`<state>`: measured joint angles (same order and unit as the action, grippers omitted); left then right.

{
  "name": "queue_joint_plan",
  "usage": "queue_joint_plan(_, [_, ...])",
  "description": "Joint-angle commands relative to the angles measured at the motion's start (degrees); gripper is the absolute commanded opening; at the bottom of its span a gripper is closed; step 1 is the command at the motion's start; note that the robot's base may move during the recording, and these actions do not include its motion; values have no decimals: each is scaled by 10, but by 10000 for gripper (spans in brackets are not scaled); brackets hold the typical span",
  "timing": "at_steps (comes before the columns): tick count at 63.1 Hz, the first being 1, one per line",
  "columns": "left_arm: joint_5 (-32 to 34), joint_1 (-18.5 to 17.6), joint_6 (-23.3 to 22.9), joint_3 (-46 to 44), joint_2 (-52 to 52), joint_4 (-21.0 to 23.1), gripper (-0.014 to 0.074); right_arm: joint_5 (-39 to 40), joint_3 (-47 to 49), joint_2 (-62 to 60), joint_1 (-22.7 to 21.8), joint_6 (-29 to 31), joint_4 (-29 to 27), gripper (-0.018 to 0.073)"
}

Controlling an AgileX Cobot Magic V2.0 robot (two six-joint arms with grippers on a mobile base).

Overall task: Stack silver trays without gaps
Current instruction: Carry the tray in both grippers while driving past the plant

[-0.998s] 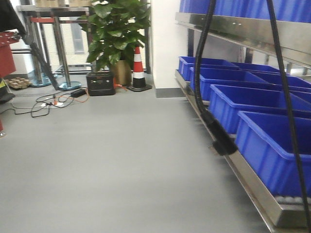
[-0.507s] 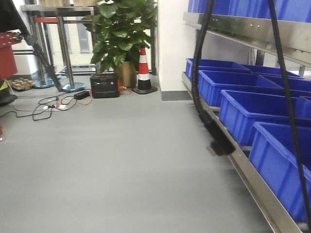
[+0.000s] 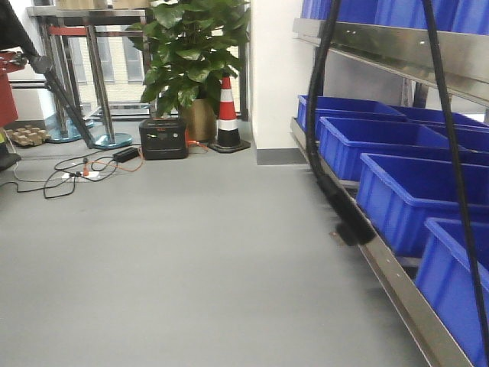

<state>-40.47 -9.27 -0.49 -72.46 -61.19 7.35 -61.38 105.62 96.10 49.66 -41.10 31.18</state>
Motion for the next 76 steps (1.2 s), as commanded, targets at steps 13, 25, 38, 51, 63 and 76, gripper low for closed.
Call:
queue_joint_plan(13, [26,-14,0,-4,6,49,-17,49,6,-1,8,15,-12,-78])
queue_joint_plan(25, [26,-14,0,-4,6,49,-17,49,6,-1,8,15,-12,-78])
queue_joint_plan(38, [26,-14,0,-4,6,49,-17,49,6,-1,8,15,-12,-78])
queue_joint_plan(51, [26,-14,0,-4,6,49,-17,50,6,-1,8,15,-12,-78])
queue_joint_plan(63, [26,-14,0,-4,6,49,-17,51,6,-1,8,15,-12,-78])
queue_joint_plan(76, [26,-14,0,-4,6,49,-17,53,6,-1,8,15,-12,-78])
